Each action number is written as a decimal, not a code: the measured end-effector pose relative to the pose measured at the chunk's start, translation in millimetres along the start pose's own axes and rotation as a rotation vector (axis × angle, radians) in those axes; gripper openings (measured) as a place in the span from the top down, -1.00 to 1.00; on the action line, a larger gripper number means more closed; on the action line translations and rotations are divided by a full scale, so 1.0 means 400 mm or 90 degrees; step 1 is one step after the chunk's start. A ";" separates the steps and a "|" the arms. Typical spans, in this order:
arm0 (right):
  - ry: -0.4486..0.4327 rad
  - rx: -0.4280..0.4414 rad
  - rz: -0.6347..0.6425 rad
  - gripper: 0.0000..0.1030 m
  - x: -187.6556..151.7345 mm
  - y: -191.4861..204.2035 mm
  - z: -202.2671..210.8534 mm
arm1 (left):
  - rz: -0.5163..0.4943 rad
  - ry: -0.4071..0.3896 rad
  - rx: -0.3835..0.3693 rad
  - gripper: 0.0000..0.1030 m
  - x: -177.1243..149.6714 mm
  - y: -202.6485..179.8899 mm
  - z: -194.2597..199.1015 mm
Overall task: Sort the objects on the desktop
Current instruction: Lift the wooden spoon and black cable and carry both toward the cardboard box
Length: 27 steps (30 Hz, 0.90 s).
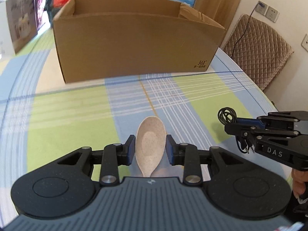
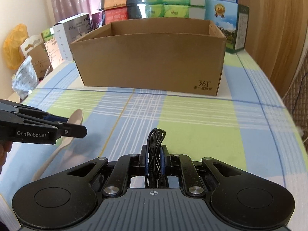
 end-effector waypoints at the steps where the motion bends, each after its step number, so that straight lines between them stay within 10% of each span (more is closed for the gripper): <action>1: 0.003 0.005 -0.008 0.83 0.003 -0.001 0.003 | -0.001 -0.003 0.006 0.46 0.005 -0.001 0.003; 27: 0.018 0.027 -0.039 0.83 0.050 0.031 0.192 | 0.096 -0.023 0.042 0.46 0.013 -0.124 0.183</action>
Point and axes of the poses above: each gripper's, at about its wrist camera, not at the fingertips, and z roughly against the way its jaws point, y to its left, x to its top, the point moved 2 cm from there along -z, roughly the way its jaws point, and after that the axes turned 4 degrees about -x, right-handed, at the moved point
